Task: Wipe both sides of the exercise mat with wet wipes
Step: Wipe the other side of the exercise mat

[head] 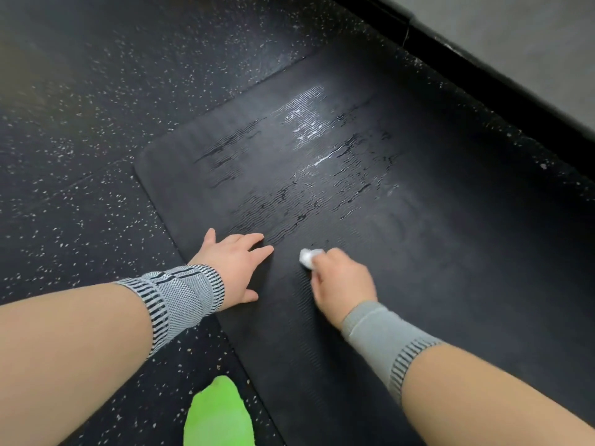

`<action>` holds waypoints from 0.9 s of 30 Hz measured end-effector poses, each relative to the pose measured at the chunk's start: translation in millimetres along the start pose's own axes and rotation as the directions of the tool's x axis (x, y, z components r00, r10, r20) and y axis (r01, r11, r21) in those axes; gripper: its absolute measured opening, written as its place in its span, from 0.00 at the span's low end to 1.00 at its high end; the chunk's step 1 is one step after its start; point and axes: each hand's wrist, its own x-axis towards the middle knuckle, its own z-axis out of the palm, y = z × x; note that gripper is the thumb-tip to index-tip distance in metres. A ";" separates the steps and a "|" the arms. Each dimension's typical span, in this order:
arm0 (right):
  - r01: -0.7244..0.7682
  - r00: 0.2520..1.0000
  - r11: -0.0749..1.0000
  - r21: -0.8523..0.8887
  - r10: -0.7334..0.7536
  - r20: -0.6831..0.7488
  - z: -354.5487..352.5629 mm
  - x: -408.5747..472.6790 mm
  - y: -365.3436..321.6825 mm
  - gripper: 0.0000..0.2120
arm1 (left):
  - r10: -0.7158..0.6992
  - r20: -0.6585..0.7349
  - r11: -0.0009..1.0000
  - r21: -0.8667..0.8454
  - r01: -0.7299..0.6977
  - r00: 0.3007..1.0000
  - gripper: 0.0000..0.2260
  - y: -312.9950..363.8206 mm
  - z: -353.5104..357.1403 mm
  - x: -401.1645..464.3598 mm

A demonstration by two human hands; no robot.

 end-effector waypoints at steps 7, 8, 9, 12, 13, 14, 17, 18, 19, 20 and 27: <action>-0.168 0.985 0.984 -0.062 0.165 -0.054 -15.5 31.4 35.9 0.14 | 0.015 -0.003 0.999 -0.047 -0.015 1.000 0.38 -7.8 6.6 -2.5; -0.269 0.959 0.962 -0.039 0.264 -0.097 -17.9 32.9 39.5 0.13 | 0.011 -0.004 0.999 -0.050 -0.011 1.000 0.38 -8.9 8.1 -3.9; -0.321 0.942 0.947 -0.033 0.315 -0.120 -16.4 31.2 35.9 0.11 | 0.004 -0.005 0.999 -0.053 -0.005 1.000 0.38 -9.9 9.6 -5.2; -0.195 0.980 0.980 -0.033 0.194 -0.035 1.0 12.6 -6.4 0.11 | -0.012 -0.009 0.998 -0.060 0.011 1.000 0.37 -13.3 13.9 -9.0; -0.094 0.995 0.995 -0.030 0.094 0.023 8.4 4.2 -23.9 0.12 | -0.015 -0.009 0.998 -0.060 0.014 1.000 0.37 -14.7 15.3 -10.4; 0.020 0.996 1.000 -0.022 -0.018 0.088 14.3 -3.7 -39.1 0.13 | -0.019 -0.011 0.998 -0.061 0.018 1.000 0.37 -16.2 16.7 -11.5; 0.158 0.975 0.986 -0.060 -0.147 0.166 17.6 -3.6 -48.5 0.15 | -0.035 -0.011 0.997 -0.067 0.034 0.999 0.37 -18.8 19.1 -14.0; 0.099 0.986 0.993 -0.059 -0.090 0.141 15.6 1.8 -41.3 0.15 | -0.040 -0.010 0.997 -0.067 0.040 0.999 0.37 -20.1 20.2 -15.5; 0.015 0.996 0.998 -0.056 -0.009 0.094 13.1 6.9 -32.5 0.14 | -0.046 -0.009 0.997 -0.066 0.045 0.999 0.36 -21.8 21.8 -17.3; -0.070 0.997 0.995 -0.070 0.072 0.034 11.3 11.3 -24.4 0.12 | -0.052 -0.007 0.996 -0.068 0.051 0.999 0.36 -23.8 23.6 -19.6; 0.241 0.971 0.970 -0.024 -0.240 0.012 35.8 -16.8 -82.5 0.11 | -0.099 -0.008 0.991 -0.095 0.098 0.995 0.33 -32.9 38.9 -31.3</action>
